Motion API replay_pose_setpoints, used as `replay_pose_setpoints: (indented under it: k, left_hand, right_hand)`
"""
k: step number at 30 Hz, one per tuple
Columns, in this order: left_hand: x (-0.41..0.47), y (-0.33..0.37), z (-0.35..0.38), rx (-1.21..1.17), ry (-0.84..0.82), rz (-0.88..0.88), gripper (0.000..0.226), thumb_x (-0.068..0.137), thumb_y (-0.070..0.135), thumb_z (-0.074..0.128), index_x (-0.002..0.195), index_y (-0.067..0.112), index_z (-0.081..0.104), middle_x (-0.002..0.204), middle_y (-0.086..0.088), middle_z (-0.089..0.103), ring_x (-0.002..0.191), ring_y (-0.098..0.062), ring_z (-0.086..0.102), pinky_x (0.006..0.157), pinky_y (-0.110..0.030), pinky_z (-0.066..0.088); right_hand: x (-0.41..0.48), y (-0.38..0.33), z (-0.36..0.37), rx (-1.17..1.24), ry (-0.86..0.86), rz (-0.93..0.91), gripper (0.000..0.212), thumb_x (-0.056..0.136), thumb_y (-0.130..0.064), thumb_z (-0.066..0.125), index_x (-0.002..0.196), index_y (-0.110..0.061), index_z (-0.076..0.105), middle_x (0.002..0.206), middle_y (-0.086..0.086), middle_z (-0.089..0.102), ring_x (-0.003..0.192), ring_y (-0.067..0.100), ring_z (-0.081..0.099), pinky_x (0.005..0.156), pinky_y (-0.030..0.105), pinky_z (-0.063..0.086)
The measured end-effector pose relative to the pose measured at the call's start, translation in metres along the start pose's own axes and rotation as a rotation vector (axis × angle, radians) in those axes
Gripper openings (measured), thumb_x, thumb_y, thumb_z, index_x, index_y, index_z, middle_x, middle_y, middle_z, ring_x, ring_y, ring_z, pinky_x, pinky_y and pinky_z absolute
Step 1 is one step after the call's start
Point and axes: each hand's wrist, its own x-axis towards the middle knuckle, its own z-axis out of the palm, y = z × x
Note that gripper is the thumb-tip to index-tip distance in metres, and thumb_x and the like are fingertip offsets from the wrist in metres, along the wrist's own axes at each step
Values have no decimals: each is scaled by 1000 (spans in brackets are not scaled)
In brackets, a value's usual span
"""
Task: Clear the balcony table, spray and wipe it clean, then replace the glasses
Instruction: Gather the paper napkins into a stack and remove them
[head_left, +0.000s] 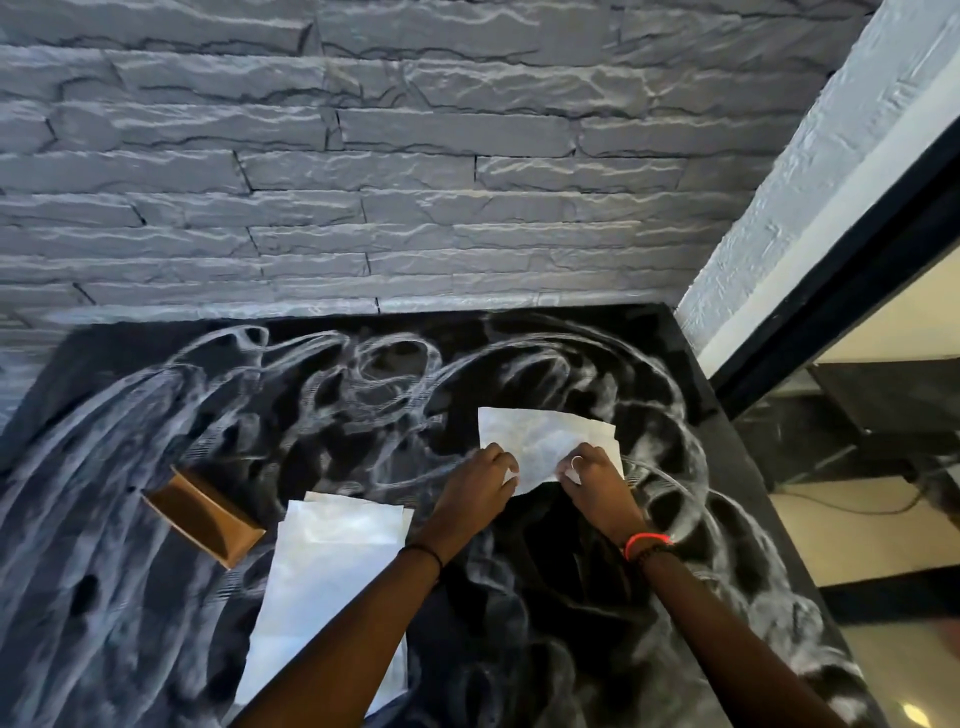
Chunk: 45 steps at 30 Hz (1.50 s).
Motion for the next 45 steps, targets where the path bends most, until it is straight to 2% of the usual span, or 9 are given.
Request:
replay_pose_setpoints:
  k: [7,12,17,24,28,31,34,38,45]
  left_hand:
    - [9,9,-8,0,23,76,58,85,41,65,136,18,46,140,2,48,127,-16,44,105,-32,26]
    - [6,-1,-37,-189,104,-73,26,85,37,65,102,18,69,99,-4,72,94,-21,65,85,-26,37]
    - [-28,-27,-64,-468,62,-245,33,78,44,70,71,12,61,65,-2,53,63,-13,48,61,-29,35]
    - [-96,-63,-88,-1058,165,-534,33,84,25,71,108,4,63,96,-8,69,84,-18,65,68,-25,51]
    - [-137,-86,-87,-1272,172,-673,35,82,11,73,114,15,59,108,-8,69,97,-21,68,81,-34,57]
    - [-163,-103,-83,-1315,212,-706,50,79,4,73,123,18,54,120,-11,65,107,-27,64,93,-44,52]
    - [-174,-107,-87,-1354,323,-758,51,80,-8,67,122,18,52,116,-12,63,103,-28,62,87,-40,52]
    - [-162,-117,-104,-1329,390,-687,58,80,-8,67,128,18,47,112,-8,65,103,-25,63,90,-43,52]
    - [-148,-137,-103,-816,226,-708,82,78,3,74,144,8,25,140,-18,45,123,-32,49,100,-41,44]
  right_hand:
    - [10,-40,-42,254,-48,30,3,82,-13,59,84,-16,59,84,-3,66,82,10,60,76,19,43]
    - [22,-61,-70,469,-49,94,7,84,-11,59,81,-17,59,77,-7,65,70,-5,59,70,11,41]
    - [20,-83,-76,791,-59,224,14,88,-5,56,78,-14,62,80,-4,62,73,-3,55,69,9,42]
    - [1,-122,-24,1103,-252,437,21,89,-3,54,74,-13,63,74,5,60,71,18,53,63,27,43]
    - [-31,-139,23,1098,-462,476,13,93,-18,51,93,-14,63,96,9,65,91,26,61,89,41,50]
    - [-52,-154,50,1263,-562,441,28,91,-21,57,110,-1,63,113,19,65,106,35,61,95,49,48]
    - [-64,-171,62,1389,-518,470,35,74,-15,75,99,6,65,106,23,67,94,27,66,81,38,55]
    - [-67,-184,67,1448,-454,491,25,81,-3,66,106,2,61,104,17,69,86,21,69,68,30,56]
    - [-87,-203,84,1363,-253,607,37,78,3,68,112,-3,55,107,16,67,85,26,66,67,31,56]
